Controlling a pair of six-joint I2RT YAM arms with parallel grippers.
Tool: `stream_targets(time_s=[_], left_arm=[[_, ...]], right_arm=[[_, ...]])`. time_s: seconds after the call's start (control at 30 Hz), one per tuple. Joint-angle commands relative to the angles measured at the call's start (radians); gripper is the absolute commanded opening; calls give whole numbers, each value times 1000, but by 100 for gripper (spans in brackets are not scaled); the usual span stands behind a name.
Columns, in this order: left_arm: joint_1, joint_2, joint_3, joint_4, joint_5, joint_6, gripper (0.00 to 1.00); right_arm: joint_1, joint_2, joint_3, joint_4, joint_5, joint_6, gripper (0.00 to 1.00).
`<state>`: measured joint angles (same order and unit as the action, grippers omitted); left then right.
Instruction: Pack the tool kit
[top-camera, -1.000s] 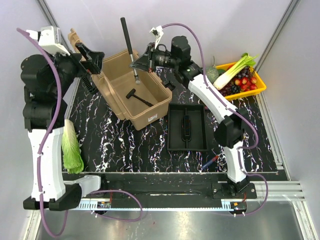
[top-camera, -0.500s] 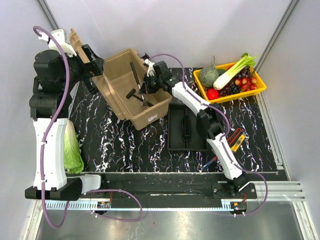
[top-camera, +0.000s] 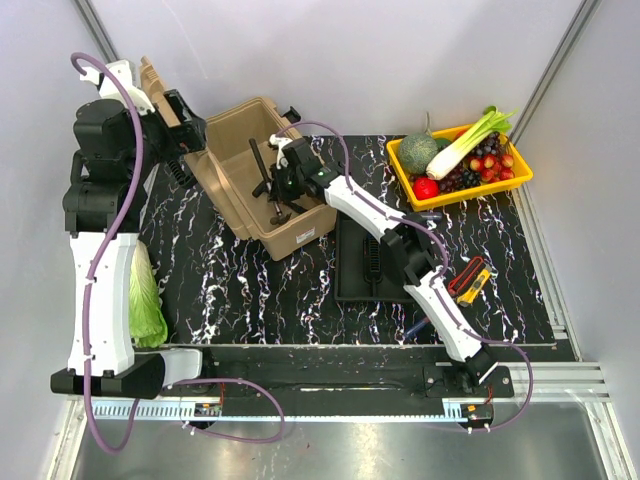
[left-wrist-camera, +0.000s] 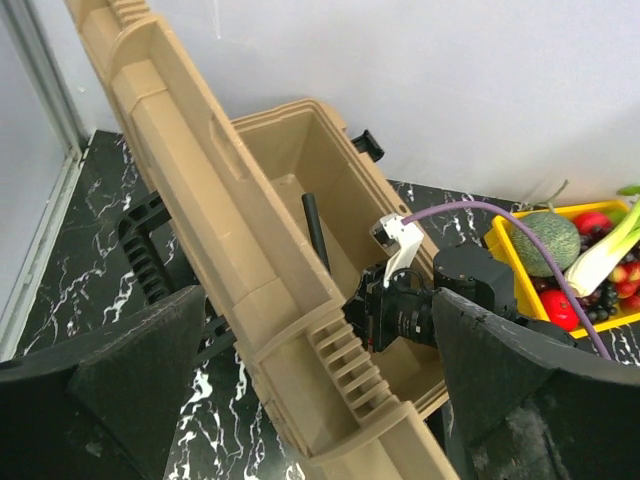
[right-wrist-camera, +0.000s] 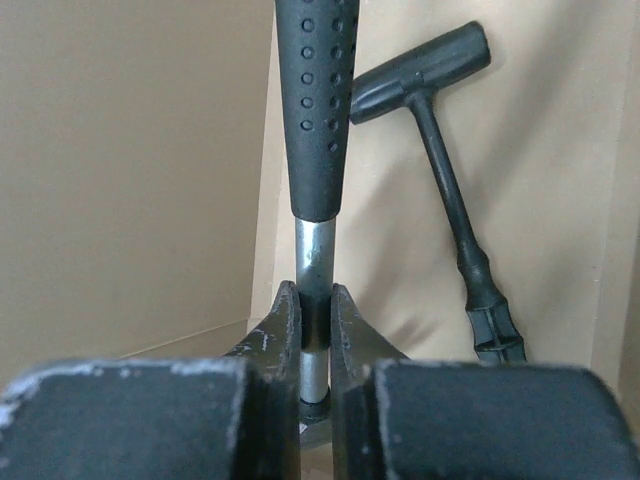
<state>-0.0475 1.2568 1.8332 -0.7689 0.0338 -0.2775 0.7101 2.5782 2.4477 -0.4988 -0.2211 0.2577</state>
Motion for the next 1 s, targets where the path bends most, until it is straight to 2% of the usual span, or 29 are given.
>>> stream_targets(time_s=[0.0,0.1,0.17,0.2,0.3,0.57,0.63,0.77,0.97], left_arm=[[3,-48,-34,19,-101,15,99],[3,-69,-49,2,-150,35,99],[3,-82,-57,-1,-158,46,99],[3,-85,-60,-1,-161,49,99],[3,-94,-58,-4,-183,46,99],[3,-99,-48,0,-127,44,99],[5,-91,-43,-1,-114,35,99],[3,-86,-38,-3,-87,27,99],[3,-91,-61,3,-83,17,99]], right_arm=[[9,16,37,28,57,-11,12],[11,23,37,25,63,-15,22],[12,22,39,20,66,-15,42],[14,19,45,16,71,-15,49],[15,5,73,-4,55,-21,61],[8,-92,197,-73,54,-44,67],[-11,-127,217,-90,-6,-48,70],[-63,-235,131,-124,-52,-78,72],[-112,-381,-70,-126,17,-146,73]])
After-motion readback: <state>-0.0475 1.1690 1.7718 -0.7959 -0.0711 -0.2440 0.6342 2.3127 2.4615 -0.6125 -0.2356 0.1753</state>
